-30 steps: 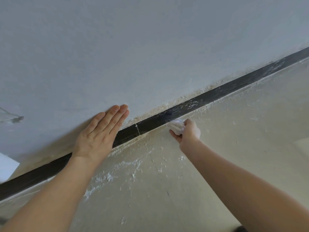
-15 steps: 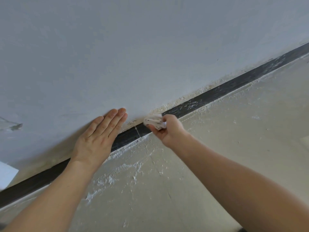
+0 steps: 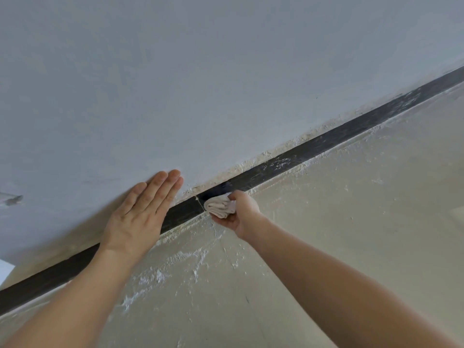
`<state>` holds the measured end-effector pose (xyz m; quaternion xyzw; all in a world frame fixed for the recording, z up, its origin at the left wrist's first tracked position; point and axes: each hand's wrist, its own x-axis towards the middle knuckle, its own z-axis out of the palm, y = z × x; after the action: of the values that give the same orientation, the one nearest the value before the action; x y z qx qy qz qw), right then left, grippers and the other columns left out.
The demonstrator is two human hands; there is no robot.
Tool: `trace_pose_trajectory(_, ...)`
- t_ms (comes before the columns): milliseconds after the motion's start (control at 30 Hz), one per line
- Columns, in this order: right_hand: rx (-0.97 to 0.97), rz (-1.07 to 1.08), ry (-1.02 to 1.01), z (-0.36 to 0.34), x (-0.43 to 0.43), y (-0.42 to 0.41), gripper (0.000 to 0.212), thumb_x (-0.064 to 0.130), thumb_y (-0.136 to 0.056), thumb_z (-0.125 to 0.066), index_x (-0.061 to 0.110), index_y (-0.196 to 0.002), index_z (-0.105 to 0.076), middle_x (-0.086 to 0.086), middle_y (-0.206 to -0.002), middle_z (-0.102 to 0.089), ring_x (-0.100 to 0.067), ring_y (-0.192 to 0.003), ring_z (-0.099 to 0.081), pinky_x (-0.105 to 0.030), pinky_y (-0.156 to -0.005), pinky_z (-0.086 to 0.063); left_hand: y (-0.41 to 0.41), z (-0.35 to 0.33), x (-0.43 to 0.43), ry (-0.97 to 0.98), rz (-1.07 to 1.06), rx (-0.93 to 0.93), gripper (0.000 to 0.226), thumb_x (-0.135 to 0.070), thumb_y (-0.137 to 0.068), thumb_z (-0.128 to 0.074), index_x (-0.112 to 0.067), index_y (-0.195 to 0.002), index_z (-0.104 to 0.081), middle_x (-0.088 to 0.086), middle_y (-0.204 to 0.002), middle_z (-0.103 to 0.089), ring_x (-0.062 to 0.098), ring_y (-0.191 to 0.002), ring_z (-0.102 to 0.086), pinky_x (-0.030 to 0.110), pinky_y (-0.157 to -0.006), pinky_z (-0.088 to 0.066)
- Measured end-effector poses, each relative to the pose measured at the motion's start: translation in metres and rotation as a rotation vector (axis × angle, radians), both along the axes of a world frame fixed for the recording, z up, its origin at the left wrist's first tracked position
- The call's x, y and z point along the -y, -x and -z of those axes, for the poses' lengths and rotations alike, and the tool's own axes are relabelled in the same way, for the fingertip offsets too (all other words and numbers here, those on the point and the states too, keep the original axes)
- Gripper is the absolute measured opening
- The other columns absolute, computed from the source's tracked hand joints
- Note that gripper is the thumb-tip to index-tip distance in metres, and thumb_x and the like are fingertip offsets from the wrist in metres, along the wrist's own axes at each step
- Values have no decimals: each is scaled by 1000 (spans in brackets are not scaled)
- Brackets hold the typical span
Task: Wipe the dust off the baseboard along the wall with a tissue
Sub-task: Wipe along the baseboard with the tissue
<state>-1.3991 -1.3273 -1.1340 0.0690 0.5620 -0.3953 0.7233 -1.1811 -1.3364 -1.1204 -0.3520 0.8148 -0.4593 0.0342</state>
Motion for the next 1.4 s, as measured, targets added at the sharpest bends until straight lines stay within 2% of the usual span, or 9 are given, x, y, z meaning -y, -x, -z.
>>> trace_pose_trajectory(167,-221,60,77,1,24,51,15,7,-96,-42,1,-106,-52,-13,-105,-62,-25,-84,-65,-30,-58,-60,0,-2,-1,-8,-11,-14,76,-22,-85,-51,-13,-151,-14,6,-158,7,21,-146,8,35,-118,8)
trace_pose_trajectory(300,-335,336,34,-9,24,104,13,8,-96,-48,3,-91,-59,-16,-104,-66,-25,-93,-69,-32,-78,-59,5,-6,-4,-4,-19,-19,72,-20,-87,-48,-9,-150,-16,9,-158,4,23,-146,7,36,-118,7)
trace_pose_trajectory(433,-480,408,0,-14,8,114,16,12,-97,-42,4,-90,-54,-14,-91,-62,-17,-73,-61,-24,-63,-51,33,-9,0,-63,55,-66,66,-23,-91,-43,-7,-150,-17,8,-158,-4,22,-146,1,36,-118,6)
trace_pose_trajectory(633,-190,8,50,17,0,52,32,3,-88,-54,-2,-119,-48,-25,-112,-62,-33,-86,-68,-35,-60,-59,100,-3,18,-14,128,-103,55,-29,-100,-20,-8,-150,-13,7,-158,-1,22,-145,3,38,-117,4)
trace_pose_trajectory(767,-179,77,107,15,18,63,31,1,-90,-48,0,-122,-48,-21,-116,-58,-27,-79,-64,-38,-69,-59,105,-1,20,-4,78,-100,56,-31,-100,-17,-10,-151,-10,6,-159,4,21,-145,11,37,-117,6)
trace_pose_trajectory(900,-284,240,128,12,28,115,46,1,-92,-45,0,-138,-39,-20,-137,-48,-23,-80,-57,-32,-60,-57,103,-3,20,-34,59,-111,54,-30,-101,-17,-11,-151,-11,4,-159,1,19,-145,8,36,-117,6)
trace_pose_trajectory(1033,-314,451,106,7,21,150,38,2,-91,-50,0,-128,-46,-20,-116,-57,-24,-81,-63,-36,-78,-59,103,-2,20,-11,48,-90,55,-31,-101,-18,-11,-151,-10,6,-159,3,21,-145,10,36,-117,6)
trace_pose_trajectory(1167,-277,396,-13,-3,1,138,10,11,-94,-50,5,-87,-53,-14,-91,-59,-22,-74,-63,-38,-84,-58,101,-1,22,6,42,-85,54,-29,-101,-18,-11,-151,-9,6,-159,5,21,-145,12,36,-117,11)
trace_pose_trajectory(1400,104,71,135,-13,0,67,30,5,-92,-46,-3,-119,-53,-24,-108,-63,-28,-80,-66,-33,-63,-61,101,-2,20,3,51,-60,63,-28,-95,-33,-11,-151,-9,6,-159,4,21,-145,10,37,-116,8)
